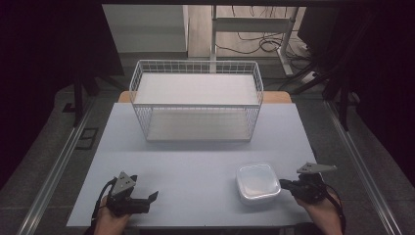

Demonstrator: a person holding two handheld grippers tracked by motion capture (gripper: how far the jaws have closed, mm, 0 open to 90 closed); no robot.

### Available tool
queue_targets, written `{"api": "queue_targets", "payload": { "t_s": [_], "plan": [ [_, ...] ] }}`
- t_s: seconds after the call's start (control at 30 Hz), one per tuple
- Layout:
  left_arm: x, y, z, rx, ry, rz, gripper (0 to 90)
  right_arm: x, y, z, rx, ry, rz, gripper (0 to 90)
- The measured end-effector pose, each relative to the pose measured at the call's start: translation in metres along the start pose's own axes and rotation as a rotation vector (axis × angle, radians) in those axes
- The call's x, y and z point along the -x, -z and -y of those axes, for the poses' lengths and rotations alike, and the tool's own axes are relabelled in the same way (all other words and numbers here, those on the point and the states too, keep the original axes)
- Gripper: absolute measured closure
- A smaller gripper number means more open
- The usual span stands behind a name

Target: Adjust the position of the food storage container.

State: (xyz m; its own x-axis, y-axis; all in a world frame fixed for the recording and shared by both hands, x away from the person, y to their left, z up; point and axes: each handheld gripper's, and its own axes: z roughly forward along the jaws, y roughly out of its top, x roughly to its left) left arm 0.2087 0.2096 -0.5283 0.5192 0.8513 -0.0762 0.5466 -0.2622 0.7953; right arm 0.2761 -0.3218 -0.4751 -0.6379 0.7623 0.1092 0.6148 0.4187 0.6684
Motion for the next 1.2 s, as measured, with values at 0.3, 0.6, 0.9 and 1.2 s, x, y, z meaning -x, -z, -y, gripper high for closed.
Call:
{"api": "queue_targets", "payload": {
  "t_s": [0.3,0.6,0.9,1.2],
  "plan": [
    [0.0,0.0,0.0,-0.002,0.0,0.003,5.4,-0.021,-0.024,-0.018,-0.012,0.041,-0.098,88.8],
    [0.0,0.0,-0.001,-0.002,-0.002,0.008,5.6,-0.053,-0.056,-0.035,-0.042,0.097,-0.188,88.9],
    [0.001,-0.001,-0.001,-0.001,-0.001,0.017,5.7,-0.081,-0.081,-0.057,-0.042,0.148,-0.224,88.9],
    [0.001,-0.001,-0.001,-0.006,-0.006,0.026,5.9,-0.1,-0.092,-0.063,-0.039,0.196,-0.22,88.6]
  ]
}}
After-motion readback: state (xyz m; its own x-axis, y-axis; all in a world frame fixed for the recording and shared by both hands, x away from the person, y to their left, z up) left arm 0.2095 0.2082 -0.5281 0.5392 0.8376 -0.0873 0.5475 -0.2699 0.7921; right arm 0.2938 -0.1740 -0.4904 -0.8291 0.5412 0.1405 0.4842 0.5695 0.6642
